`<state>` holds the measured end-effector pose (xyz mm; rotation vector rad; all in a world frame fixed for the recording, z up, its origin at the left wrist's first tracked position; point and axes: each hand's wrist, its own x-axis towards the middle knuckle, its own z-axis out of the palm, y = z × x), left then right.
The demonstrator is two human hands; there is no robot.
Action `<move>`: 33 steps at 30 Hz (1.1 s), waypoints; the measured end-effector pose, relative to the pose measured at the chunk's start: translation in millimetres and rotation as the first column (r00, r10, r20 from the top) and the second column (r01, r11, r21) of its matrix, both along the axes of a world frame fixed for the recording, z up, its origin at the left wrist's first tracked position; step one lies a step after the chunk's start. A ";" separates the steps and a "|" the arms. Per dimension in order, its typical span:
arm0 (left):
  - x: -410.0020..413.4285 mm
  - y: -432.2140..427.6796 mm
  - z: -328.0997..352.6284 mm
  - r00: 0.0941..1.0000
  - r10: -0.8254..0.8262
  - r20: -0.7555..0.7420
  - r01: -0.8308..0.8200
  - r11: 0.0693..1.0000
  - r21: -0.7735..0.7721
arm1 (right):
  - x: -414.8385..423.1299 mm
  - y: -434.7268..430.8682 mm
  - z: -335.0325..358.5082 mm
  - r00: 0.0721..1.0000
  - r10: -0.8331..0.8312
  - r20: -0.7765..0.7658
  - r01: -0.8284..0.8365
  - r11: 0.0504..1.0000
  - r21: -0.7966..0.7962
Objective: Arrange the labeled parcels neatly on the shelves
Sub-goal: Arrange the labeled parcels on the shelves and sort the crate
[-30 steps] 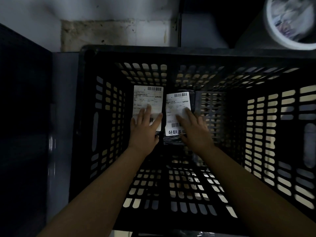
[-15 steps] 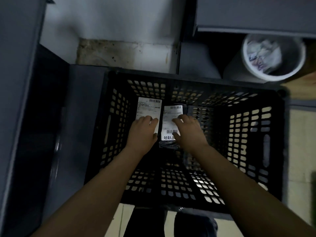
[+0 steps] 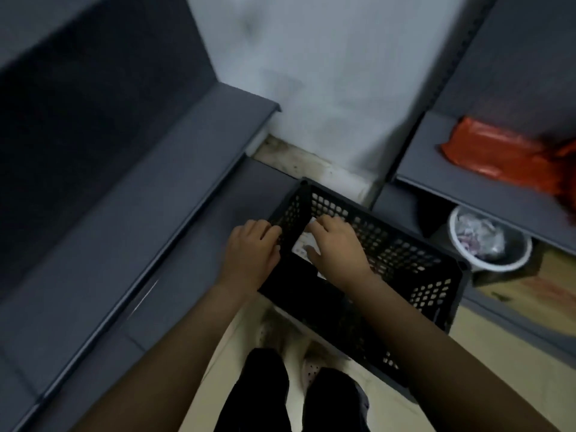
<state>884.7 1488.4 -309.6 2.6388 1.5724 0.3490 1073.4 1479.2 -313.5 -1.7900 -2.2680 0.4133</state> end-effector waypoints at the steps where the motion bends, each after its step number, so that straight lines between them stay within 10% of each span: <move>1: -14.1 -10.8 13.6 0.999 0.046 -0.005 -0.046 0.998 0.032 | -13.2 -2.9 13.1 0.999 0.044 -0.015 -0.043 0.999 0.025; 12: -193.5 -175.2 111.9 0.800 0.599 -0.024 -0.568 0.771 0.286 | -222.7 -66.1 108.7 0.789 0.614 -0.015 -0.585 0.758 0.289; 33: -438.8 -716.4 203.1 0.004 0.998 0.067 -0.863 -0.031 0.504 | -629.6 -509.2 207.1 -0.094 0.995 0.029 -0.881 -0.097 0.464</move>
